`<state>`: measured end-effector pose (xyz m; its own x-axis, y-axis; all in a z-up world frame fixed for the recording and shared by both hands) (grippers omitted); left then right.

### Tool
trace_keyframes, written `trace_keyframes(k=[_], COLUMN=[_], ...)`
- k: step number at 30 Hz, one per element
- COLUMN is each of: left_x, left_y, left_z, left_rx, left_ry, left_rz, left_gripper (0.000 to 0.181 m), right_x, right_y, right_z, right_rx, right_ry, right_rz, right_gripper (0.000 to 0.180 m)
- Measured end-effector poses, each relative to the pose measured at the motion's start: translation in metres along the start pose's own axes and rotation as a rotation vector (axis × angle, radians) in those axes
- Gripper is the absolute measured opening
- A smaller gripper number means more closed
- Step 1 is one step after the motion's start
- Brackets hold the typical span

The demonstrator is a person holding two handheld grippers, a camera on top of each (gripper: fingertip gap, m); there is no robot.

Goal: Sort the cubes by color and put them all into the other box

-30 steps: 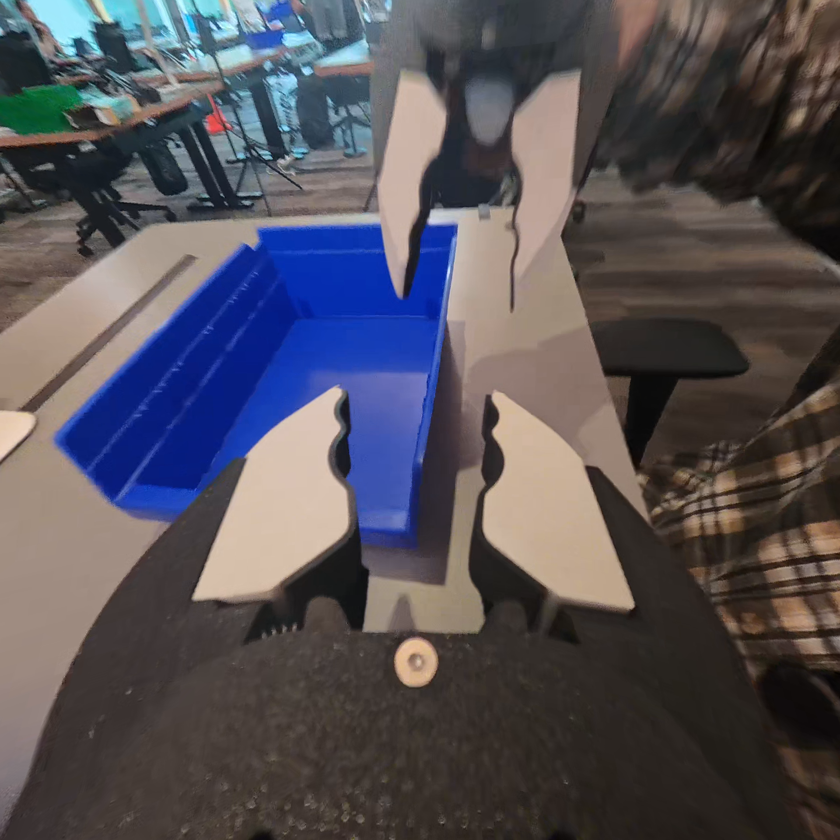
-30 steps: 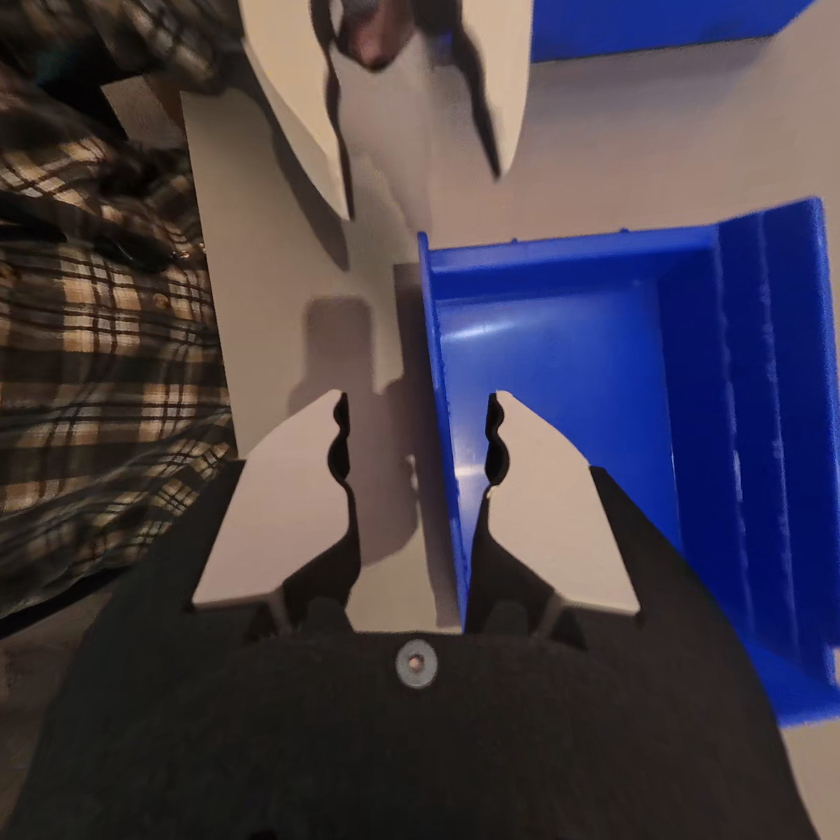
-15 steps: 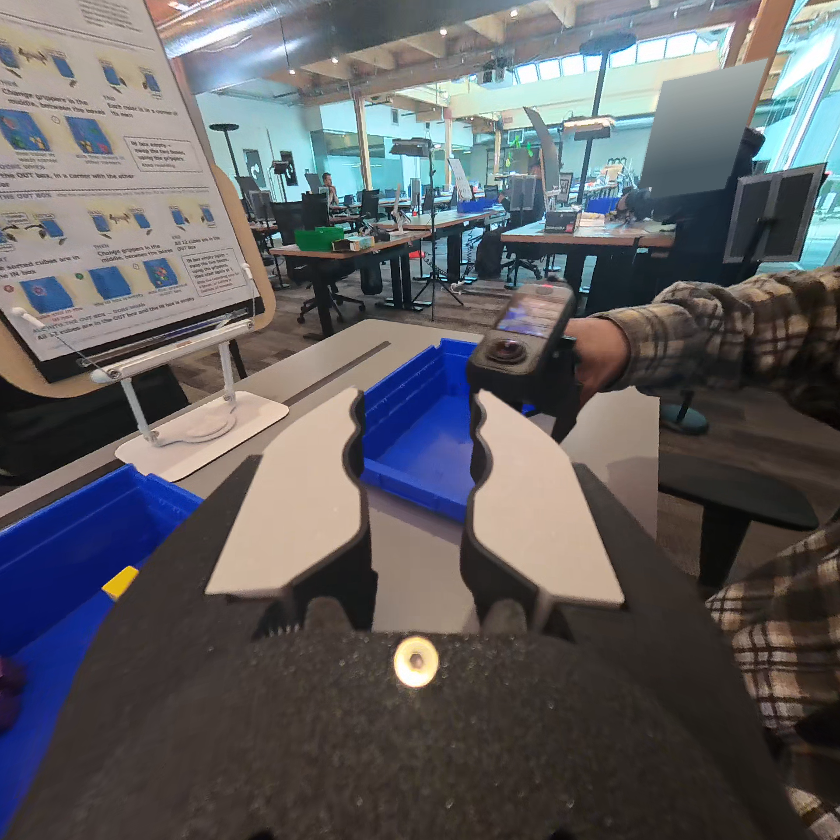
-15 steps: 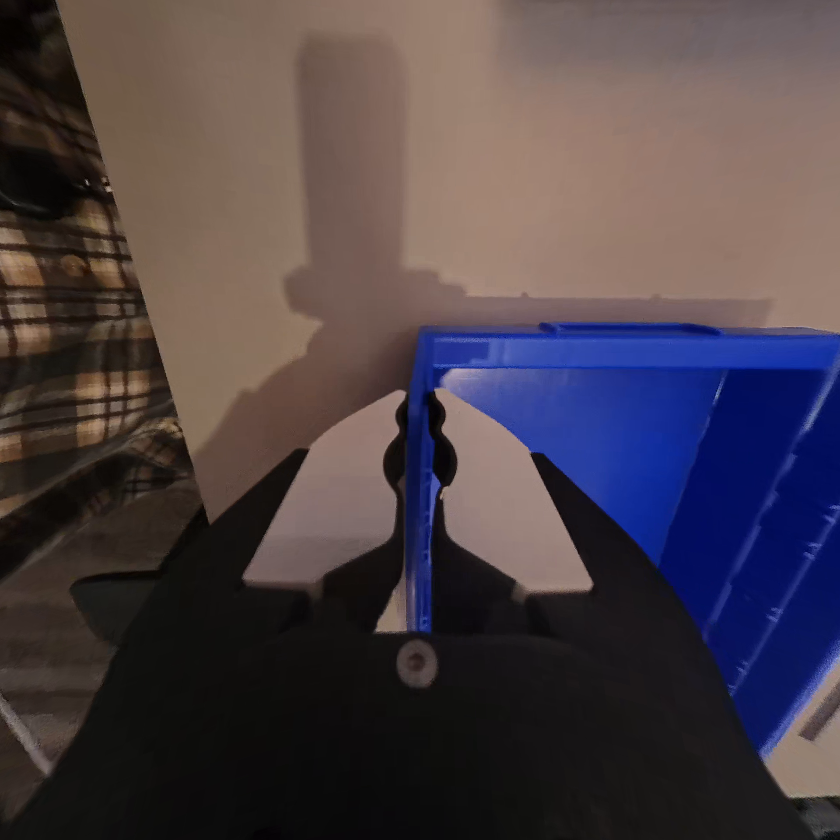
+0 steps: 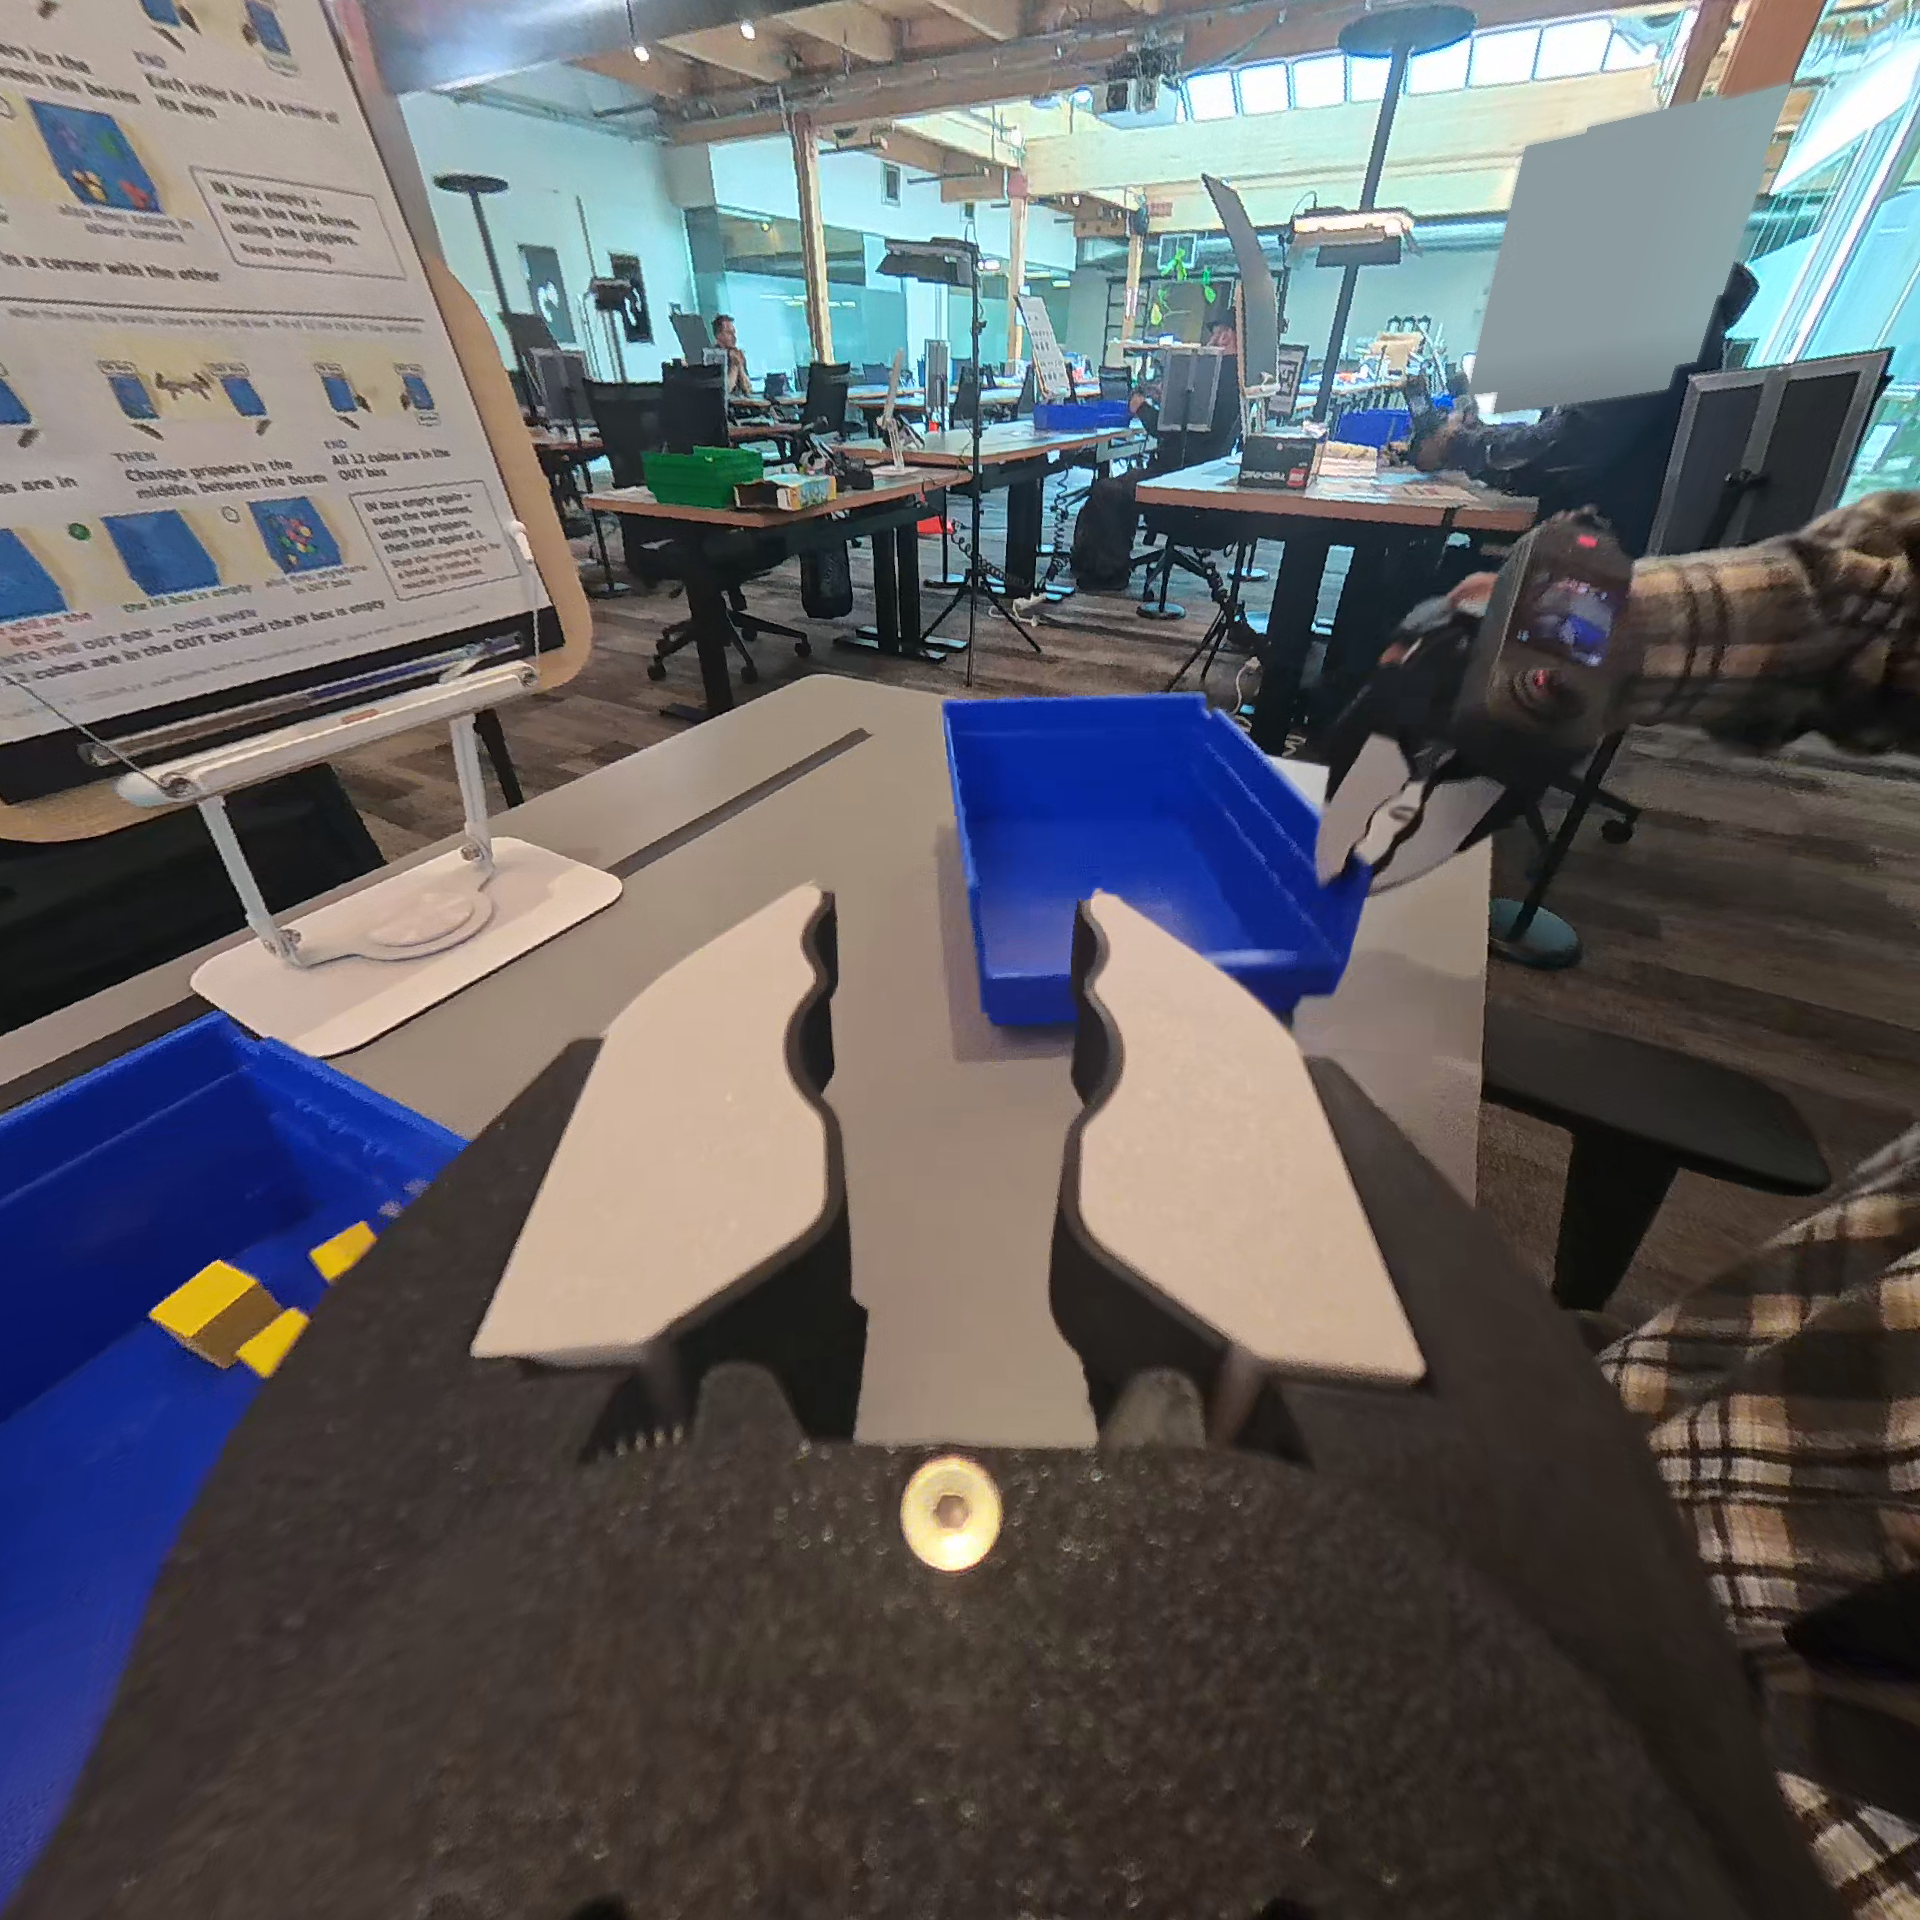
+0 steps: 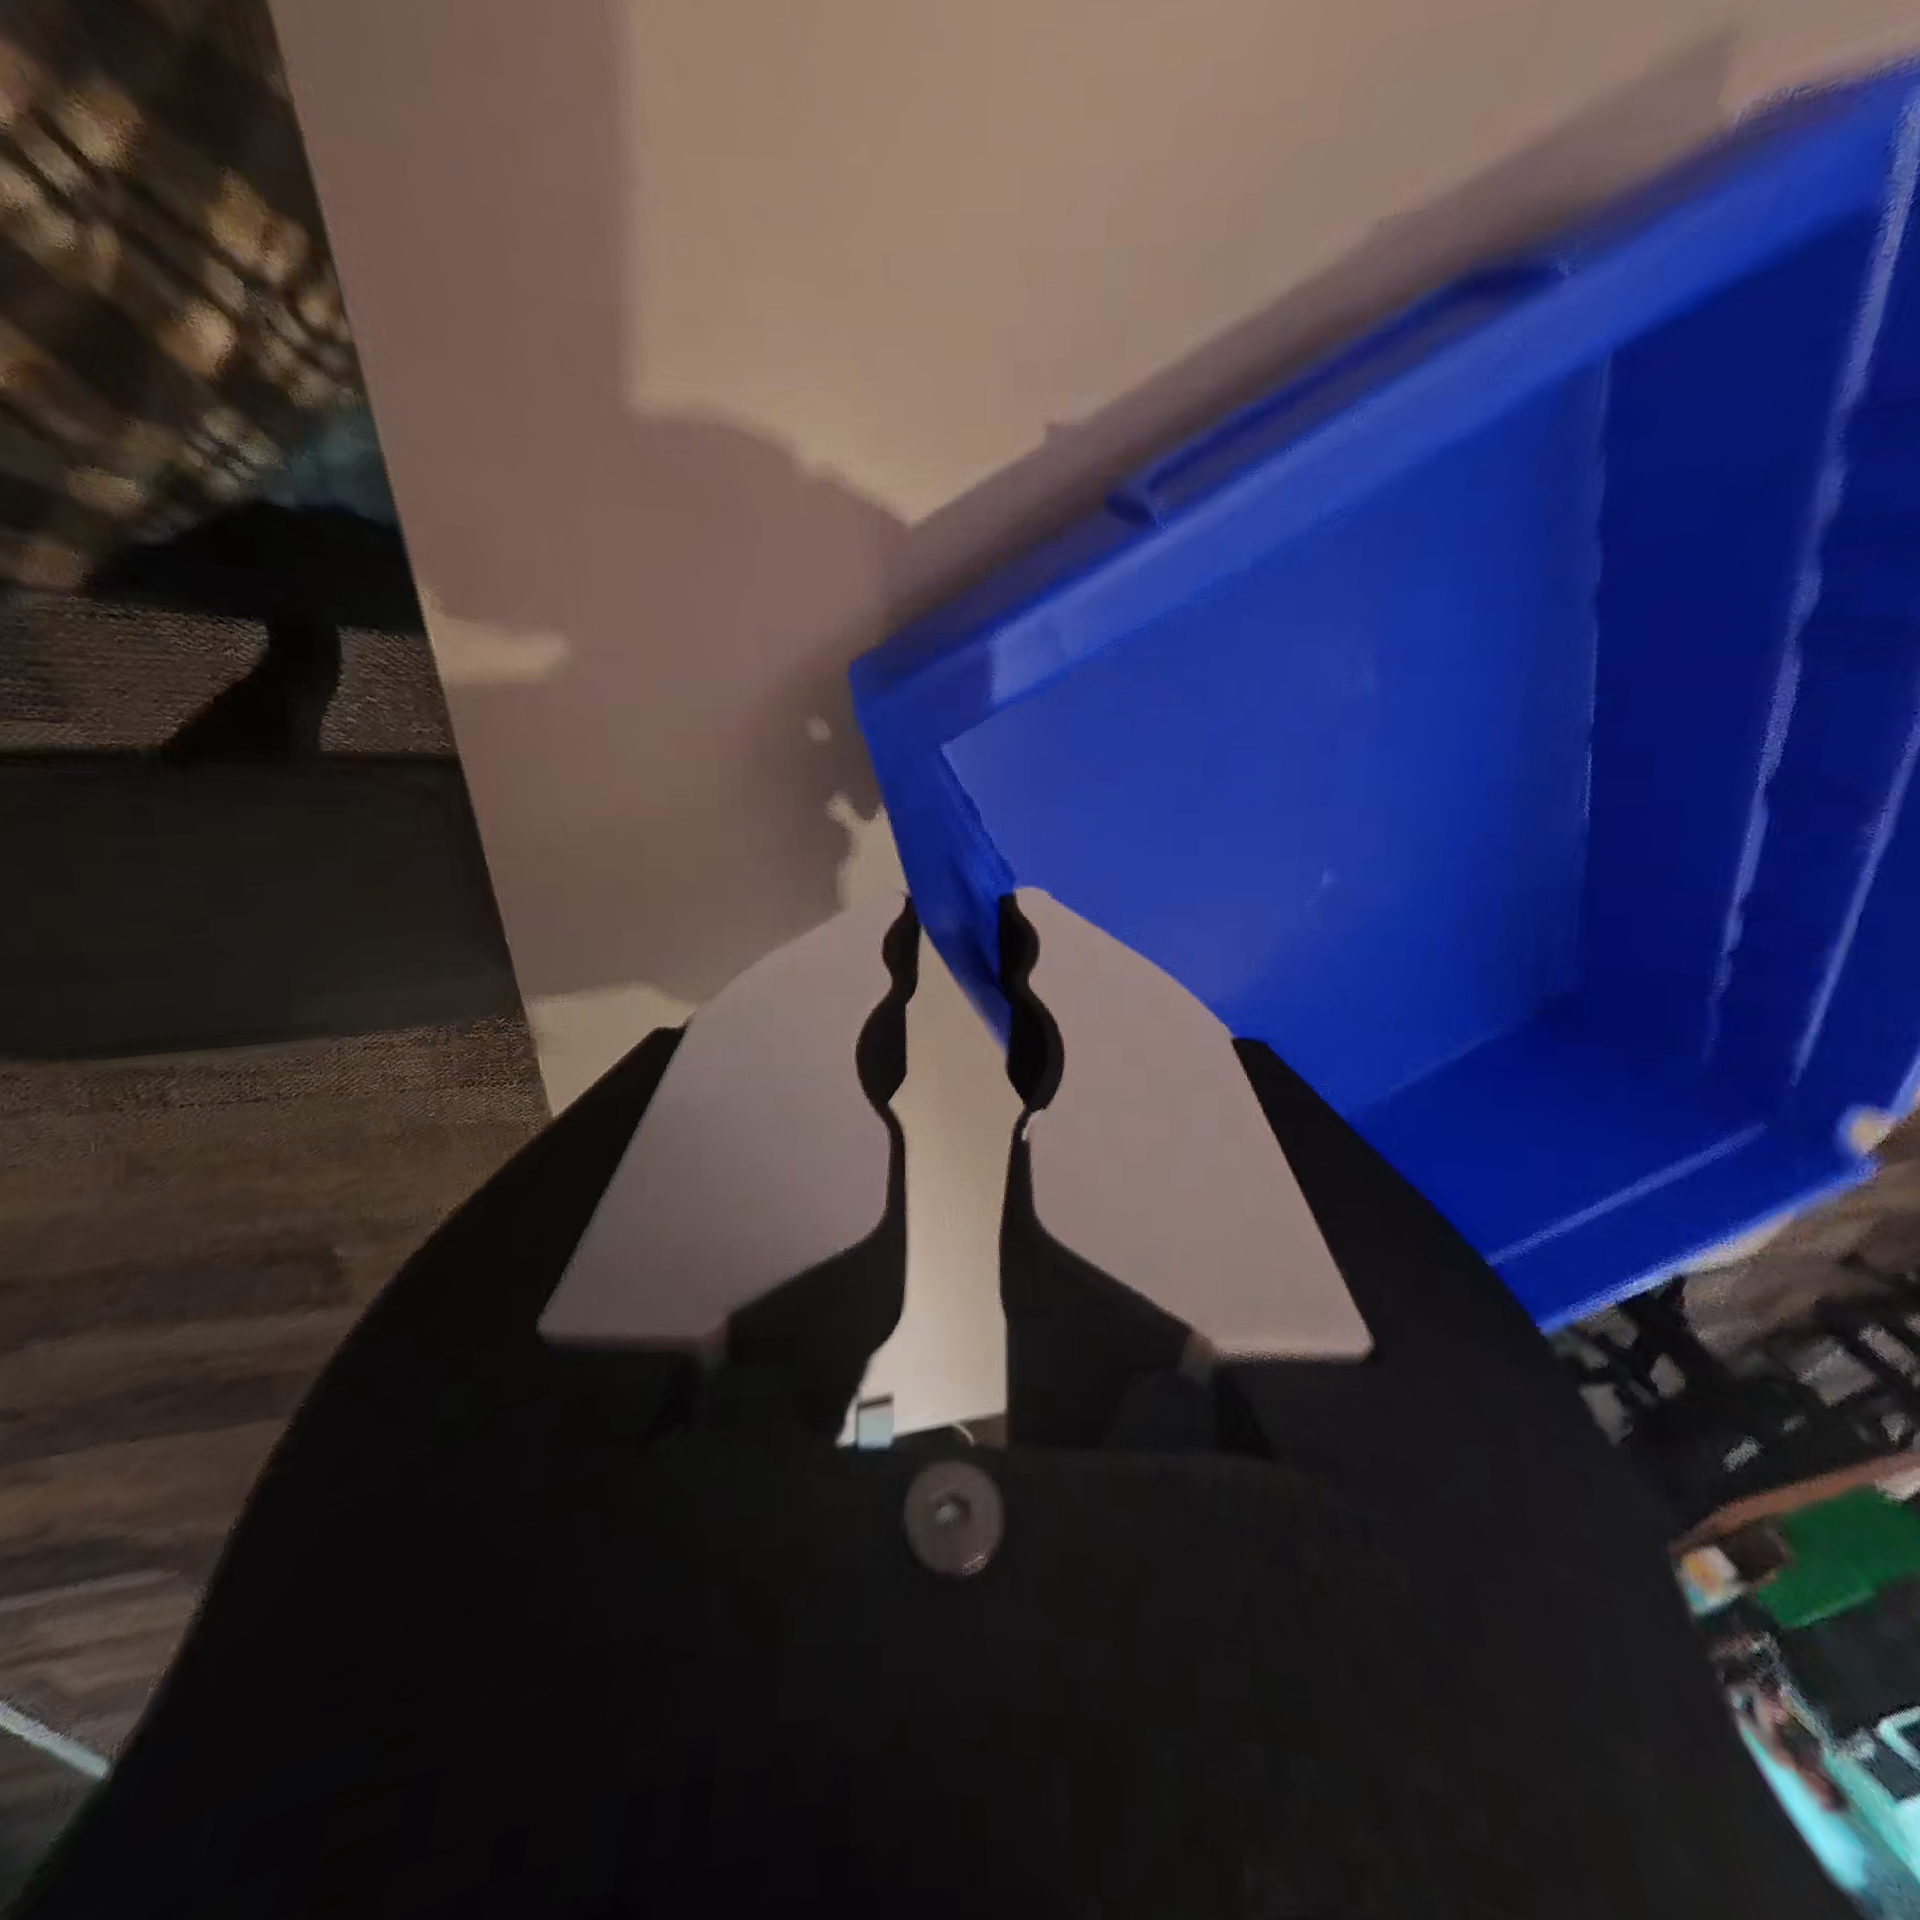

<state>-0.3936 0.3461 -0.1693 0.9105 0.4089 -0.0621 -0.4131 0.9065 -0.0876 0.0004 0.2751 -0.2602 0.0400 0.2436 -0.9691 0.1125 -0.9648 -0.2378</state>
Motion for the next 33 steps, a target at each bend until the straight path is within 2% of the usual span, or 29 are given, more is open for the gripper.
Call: trace_keyframes(k=[1, 3, 4, 5, 7, 9, 11, 13, 15, 19, 22, 25, 29, 33], left_x=[0.002, 0.005, 0.006, 0.006, 0.006, 0.007, 0.007, 0.005, 0.002, -0.004, -0.006, -0.006, -0.003, 0.001], left_y=[-0.001, -0.003, -0.004, -0.004, -0.004, -0.004, -0.003, -0.002, -0.002, -0.001, 0.001, 0.004, 0.006, 0.007], left_z=[-0.001, -0.003, -0.004, -0.004, -0.003, -0.004, -0.005, -0.005, -0.004, -0.001, -0.001, -0.002, -0.004, -0.007], left_rx=[0.002, 0.007, 0.01, 0.011, 0.009, -0.005, -0.017, -0.023, -0.022, -0.024, -0.032, -0.042, -0.048, -0.043], left_ry=[0.014, 0.037, 0.044, 0.047, 0.044, 0.045, 0.056, 0.063, 0.063, 0.043, 0.038, 0.037, 0.046, 0.067], left_rz=[-0.001, -0.002, -0.002, 0.002, 0.005, 0.005, 0.007, 0.013, 0.02, 0.028, 0.023, 0.017, 0.007, 0.005], left_gripper=[0.044, 0.046, 0.046, 0.047, 0.047, 0.047, 0.049, 0.051, 0.051, 0.051, 0.051, 0.051, 0.051, 0.051], right_x=[-0.004, -0.021, -0.033, -0.045, -0.065, -0.071, -0.061, -0.045, -0.026, 0.002, 0.015, 0.024, 0.027, 0.033], right_y=[0.004, 0.01, 0.009, 0.006, -0.002, -0.002, 0.003, 0.007, 0.009, 0.001, -0.005, -0.01, -0.022, -0.035], right_z=[-0.017, -0.044, -0.054, -0.065, -0.09, -0.116, -0.129, -0.133, -0.13, -0.117, -0.111, -0.111, -0.127, -0.16], right_rx=[0.033, 0.149, 0.257, 0.401, 0.757, 1.176, 1.51, 1.758, 1.9, 1.995, 1.995, 1.95, 1.885, 1.883], right_ry=[-0.003, -0.061, -0.108, -0.141, -0.183, -0.2, -0.302, -0.43, -0.473, -0.478, -0.405, -0.306, -0.183, -0.124], right_rz=[-0.03, -0.092, -0.152, -0.213, -0.269, -0.175, 0.044, 0.208, 0.327, 0.421, 0.432, 0.425, 0.395, 0.366], right_gripper=[0.021, 0.05, 0.075, 0.089, 0.101, 0.1, 0.095, 0.089, 0.089, 0.068, 0.05, 0.014, 0.012, 0.008])
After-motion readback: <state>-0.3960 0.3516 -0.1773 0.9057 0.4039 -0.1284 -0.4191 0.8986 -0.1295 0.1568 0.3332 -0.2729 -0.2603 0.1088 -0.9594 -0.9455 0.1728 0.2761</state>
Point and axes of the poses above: each gripper's, where its closed fingertips meet, x out along the fingers, z out of its top, y = z × x across the jaws, the point moved 8 cm from there along -x, back along the fingers, and after that the axes turned 5 degrees about -x, right-handed, at the moved point
